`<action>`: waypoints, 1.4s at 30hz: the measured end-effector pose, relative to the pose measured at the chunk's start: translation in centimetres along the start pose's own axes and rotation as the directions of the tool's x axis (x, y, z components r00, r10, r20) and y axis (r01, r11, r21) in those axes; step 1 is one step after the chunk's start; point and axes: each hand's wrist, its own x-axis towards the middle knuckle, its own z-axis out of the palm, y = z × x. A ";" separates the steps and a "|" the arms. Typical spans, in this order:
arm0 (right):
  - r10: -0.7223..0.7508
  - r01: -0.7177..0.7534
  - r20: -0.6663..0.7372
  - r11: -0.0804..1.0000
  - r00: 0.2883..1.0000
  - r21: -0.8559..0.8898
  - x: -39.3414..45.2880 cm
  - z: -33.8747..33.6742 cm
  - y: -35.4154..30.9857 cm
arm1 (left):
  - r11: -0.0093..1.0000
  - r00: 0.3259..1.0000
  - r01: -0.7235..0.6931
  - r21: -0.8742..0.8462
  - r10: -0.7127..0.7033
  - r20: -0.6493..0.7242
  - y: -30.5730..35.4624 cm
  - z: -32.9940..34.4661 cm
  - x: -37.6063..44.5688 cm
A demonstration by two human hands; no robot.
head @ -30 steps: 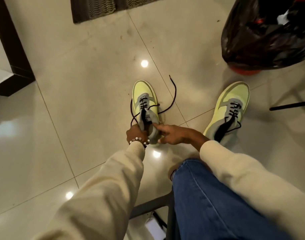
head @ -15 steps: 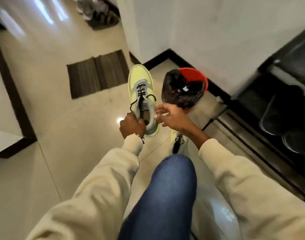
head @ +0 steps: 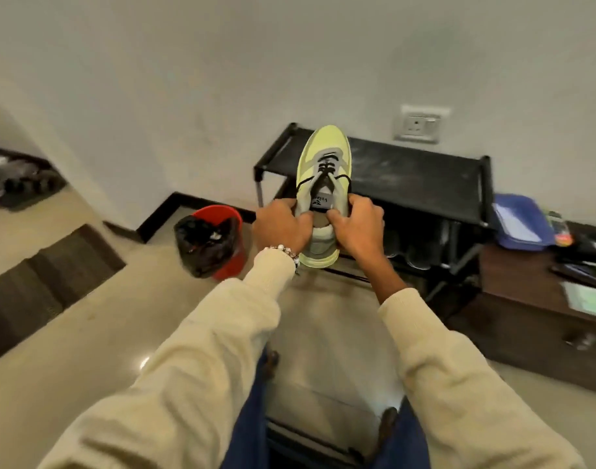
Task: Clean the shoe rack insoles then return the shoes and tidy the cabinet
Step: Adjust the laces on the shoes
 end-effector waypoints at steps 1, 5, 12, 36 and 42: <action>0.027 -0.028 -0.059 1.000 0.998 -0.009 -0.2 -2.4 1.4 | 0.999 0.999 -0.031 -0.019 0.031 0.042 2.1 1.3 -0.9; 0.146 -0.157 -0.247 0.987 0.958 -0.028 -1.7 -9.8 6.7 | 0.988 0.973 -0.109 -0.110 0.129 0.192 8.3 6.2 -4.7; 0.325 -0.346 -0.451 0.937 0.831 0.037 -5.7 -19.2 15.2 | 0.923 0.787 -0.240 -0.300 0.366 0.497 16.2 14.9 -11.2; 0.648 -0.677 -0.321 0.736 0.690 0.030 -0.9 -18.8 34.7 | 0.967 0.442 -0.143 -0.213 0.255 0.860 15.1 37.8 -13.2; 0.652 -0.688 -0.352 0.725 0.672 0.028 0.6 -18.7 36.0 | 0.935 0.525 -0.240 -0.261 0.351 0.775 16.3 39.5 -12.6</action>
